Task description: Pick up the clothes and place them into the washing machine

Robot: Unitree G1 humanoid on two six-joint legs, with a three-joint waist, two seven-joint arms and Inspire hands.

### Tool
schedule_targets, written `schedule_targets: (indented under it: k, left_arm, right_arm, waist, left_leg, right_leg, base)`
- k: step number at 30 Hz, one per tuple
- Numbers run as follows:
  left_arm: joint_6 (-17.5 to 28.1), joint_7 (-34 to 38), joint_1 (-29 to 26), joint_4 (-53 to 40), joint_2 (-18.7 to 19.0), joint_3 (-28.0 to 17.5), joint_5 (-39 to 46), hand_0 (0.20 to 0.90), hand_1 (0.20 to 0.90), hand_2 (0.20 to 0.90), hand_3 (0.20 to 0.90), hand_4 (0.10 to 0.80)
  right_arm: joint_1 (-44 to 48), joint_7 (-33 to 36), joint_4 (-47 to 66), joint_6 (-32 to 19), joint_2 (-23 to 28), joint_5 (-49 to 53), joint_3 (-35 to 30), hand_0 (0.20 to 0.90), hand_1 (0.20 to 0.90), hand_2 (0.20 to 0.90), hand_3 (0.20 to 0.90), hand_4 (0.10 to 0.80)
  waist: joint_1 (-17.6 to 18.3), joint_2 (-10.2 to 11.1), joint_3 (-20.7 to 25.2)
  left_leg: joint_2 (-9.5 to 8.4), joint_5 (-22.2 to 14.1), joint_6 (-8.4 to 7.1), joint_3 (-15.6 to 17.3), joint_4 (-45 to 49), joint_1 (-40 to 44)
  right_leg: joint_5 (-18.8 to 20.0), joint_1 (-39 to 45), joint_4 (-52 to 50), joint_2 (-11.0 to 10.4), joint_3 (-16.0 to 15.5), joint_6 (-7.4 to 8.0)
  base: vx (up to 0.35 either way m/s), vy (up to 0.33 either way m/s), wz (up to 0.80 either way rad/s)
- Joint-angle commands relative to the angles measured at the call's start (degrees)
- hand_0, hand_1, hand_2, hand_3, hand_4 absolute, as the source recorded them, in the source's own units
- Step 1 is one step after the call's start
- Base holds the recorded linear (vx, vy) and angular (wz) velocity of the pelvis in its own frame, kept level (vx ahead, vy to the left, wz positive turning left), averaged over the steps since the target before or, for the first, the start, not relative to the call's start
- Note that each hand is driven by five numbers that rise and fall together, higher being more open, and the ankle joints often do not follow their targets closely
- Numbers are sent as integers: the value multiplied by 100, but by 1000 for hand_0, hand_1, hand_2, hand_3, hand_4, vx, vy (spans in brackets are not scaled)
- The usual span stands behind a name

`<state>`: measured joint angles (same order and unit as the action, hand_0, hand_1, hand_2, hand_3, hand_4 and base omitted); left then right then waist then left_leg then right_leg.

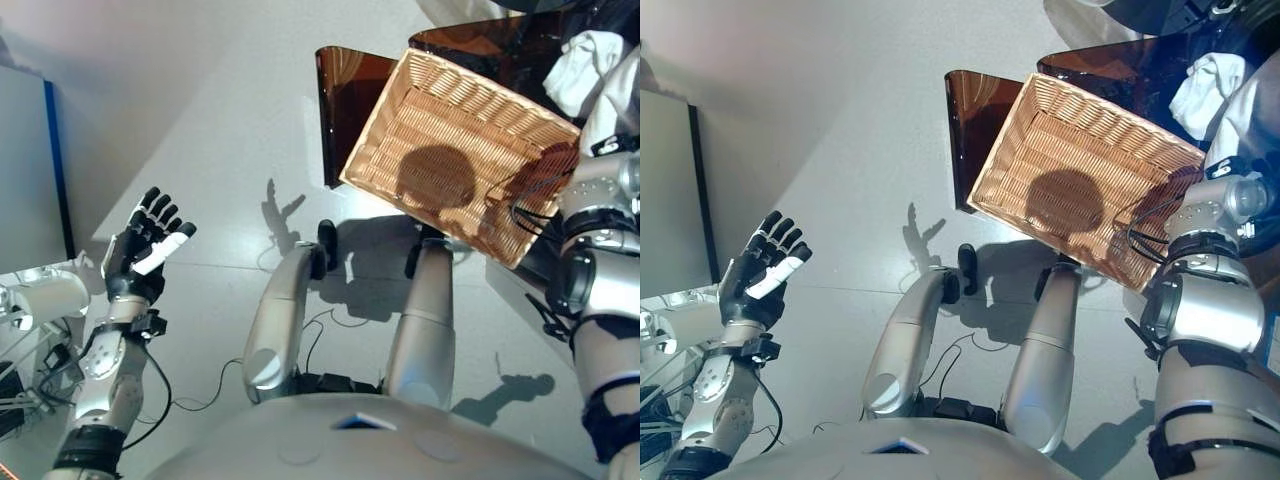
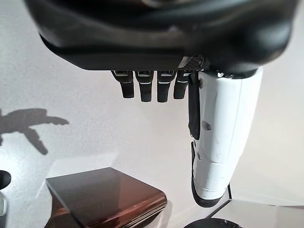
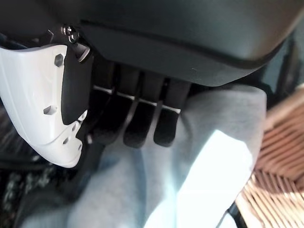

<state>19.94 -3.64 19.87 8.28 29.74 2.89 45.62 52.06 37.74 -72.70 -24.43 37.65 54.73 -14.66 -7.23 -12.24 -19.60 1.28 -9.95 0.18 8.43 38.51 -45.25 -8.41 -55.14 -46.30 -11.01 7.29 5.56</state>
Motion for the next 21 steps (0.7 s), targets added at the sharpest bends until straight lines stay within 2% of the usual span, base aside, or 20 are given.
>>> schedule_targets:
  k: [1,2,3,4,5,8,9,10,11,12,15,16,17,21]
  left_arm:
    - [339,170,179,-232,114,-225,249,900,900,900,900,800]
    - [337,179,187,-247,116,-198,254,900,900,900,900,800]
    - [325,177,194,-244,106,-181,249,900,900,900,900,800]
    - [326,179,193,-246,108,-175,249,900,900,900,900,800]
    - [315,182,218,-257,101,-149,267,900,900,900,900,800]
    - [345,140,249,-322,109,-90,260,900,900,900,900,800]
    - [362,123,243,-294,107,-84,249,900,900,900,900,800]
    - [393,115,229,-283,115,-70,250,900,900,900,900,800]
    - [393,114,226,-282,113,-70,250,900,900,900,900,800]
    - [439,90,205,-262,100,-89,237,900,900,900,900,800]
    - [498,86,178,-250,97,-90,226,900,900,900,900,800]
    - [530,77,178,-228,80,-116,199,900,900,900,900,800]
    - [542,70,159,-211,65,-132,208,900,900,900,900,800]
    - [616,63,164,-162,0,-240,119,900,900,900,900,800]
  right_arm:
    - [256,286,516,-868,373,3,25,200,200,200,200,300]
    - [261,395,557,-920,404,-16,-42,200,200,200,200,300]
    - [278,450,576,-944,433,-12,-85,200,200,200,200,300]
    - [270,456,583,-944,436,-17,-91,200,200,200,200,300]
    - [319,610,658,-1035,488,-61,-141,200,200,200,200,300]
    - [196,775,844,-853,497,-656,40,200,200,200,200,300]
    - [147,787,821,-818,484,-765,81,551,551,551,551,551]
    - [120,810,804,-770,488,-884,122,804,804,804,804,731]
    - [123,815,806,-769,488,-889,124,900,900,900,900,800]
    - [-13,830,870,-742,436,-1162,228,900,900,900,900,800]
    - [-214,948,986,-671,377,-1550,296,900,900,900,900,800]
    - [-380,1088,1065,-615,314,-1934,348,900,900,900,900,800]
    - [-480,1107,1119,-540,275,-2136,397,900,900,900,900,800]
    - [-1052,1331,1465,35,140,-3425,752,900,900,900,900,800]
  waist:
    - [42,-227,351]
    - [47,-261,326]
    - [34,-259,371]
    - [43,-276,336]
    - [21,-292,388]
    - [34,-305,335]
    - [13,-286,368]
    - [27,-296,327]
    - [21,-285,352]
    - [45,-272,322]
    - [66,-249,321]
    - [59,-211,362]
    - [63,-207,333]
    - [83,-145,300]
  left_leg:
    - [-60,538,-173,52,-820,-75]
    - [-48,703,-135,88,-885,-115]
    - [-80,589,-180,31,-903,-46]
    - [-57,729,-142,77,-930,-91]
    - [-88,662,-182,19,-1033,-7]
    - [-56,840,-157,34,-1156,16]
    - [-81,728,-192,-24,-1177,87]
    - [-56,861,-158,28,-1189,58]
    - [-77,758,-187,-12,-1175,101]
    - [-40,866,-160,27,-1194,76]
    - [-24,870,-168,28,-1186,80]
    - [-39,719,-207,-12,-1148,139]
    - [-11,864,-167,28,-1183,96]
    - [10,878,-160,14,-1185,122]
  right_leg:
    - [-111,165,165,40,-170,-242]
    - [28,132,207,40,-204,-267]
    - [-106,207,205,32,-192,-240]
    - [31,160,234,34,-222,-265]
    - [-75,232,263,36,-207,-232]
    - [67,248,342,45,-265,-245]
    - [-46,316,340,46,-251,-219]
    - [98,283,365,56,-278,-242]
    - [-5,330,350,52,-256,-223]
    - [99,308,372,69,-282,-244]
    - [112,328,373,85,-296,-247]
    - [-25,400,356,77,-290,-227]
    - [123,354,391,91,-316,-252]
    - [156,390,423,106,-340,-255]
  base:
    - [-78,-5,5]
    - [23,-12,4]
    - [-81,-4,4]
    - [114,-10,8]
    - [11,-5,10]
    - [-25,-13,4]
    - [0,0,0]
    - [78,-18,2]
    - [-86,-22,-1]
    - [9,-24,-5]
    - [7,-27,-4]
    - [0,0,0]
    - [0,0,0]
    - [-34,-6,2]
